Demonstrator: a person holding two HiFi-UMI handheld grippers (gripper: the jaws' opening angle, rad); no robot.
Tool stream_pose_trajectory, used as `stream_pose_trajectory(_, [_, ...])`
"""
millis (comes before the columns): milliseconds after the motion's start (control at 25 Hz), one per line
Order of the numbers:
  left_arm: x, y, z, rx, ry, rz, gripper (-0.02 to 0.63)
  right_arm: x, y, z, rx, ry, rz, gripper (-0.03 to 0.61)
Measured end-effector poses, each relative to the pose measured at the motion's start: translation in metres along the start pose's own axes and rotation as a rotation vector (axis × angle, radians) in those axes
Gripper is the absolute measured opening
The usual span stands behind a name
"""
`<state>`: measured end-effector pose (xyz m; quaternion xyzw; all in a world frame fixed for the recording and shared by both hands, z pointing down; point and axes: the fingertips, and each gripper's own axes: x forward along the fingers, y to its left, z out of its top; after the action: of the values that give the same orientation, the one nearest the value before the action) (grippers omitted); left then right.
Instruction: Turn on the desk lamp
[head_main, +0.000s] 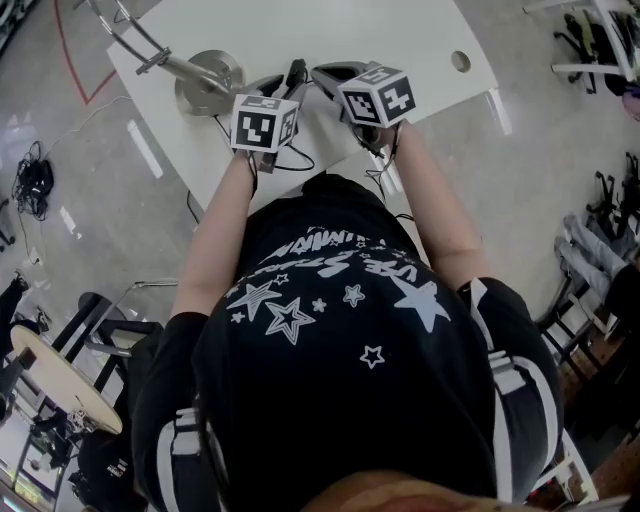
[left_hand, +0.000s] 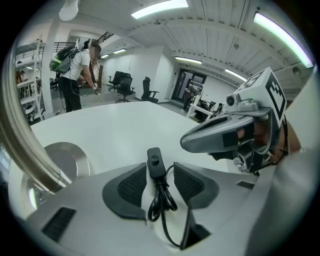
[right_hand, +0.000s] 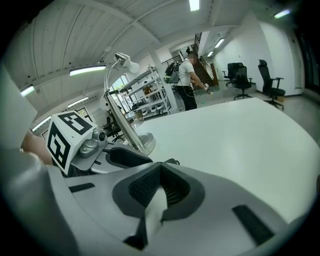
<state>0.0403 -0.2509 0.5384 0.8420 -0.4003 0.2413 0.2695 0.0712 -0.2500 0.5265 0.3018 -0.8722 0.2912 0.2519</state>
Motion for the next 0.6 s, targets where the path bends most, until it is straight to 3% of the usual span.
stream_pose_trajectory(400, [-0.041, -0.004, 0.009, 0.03, -0.07, -0.049, 0.163, -0.019, 0.019, -0.012, 0.044, -0.03, -0.062, 0.005])
stream_pose_trajectory(600, [-0.073, -0.002, 0.014, -0.005, -0.131, -0.09, 0.163, -0.026, 0.036, -0.015, 0.089, -0.062, -0.098, 0.005])
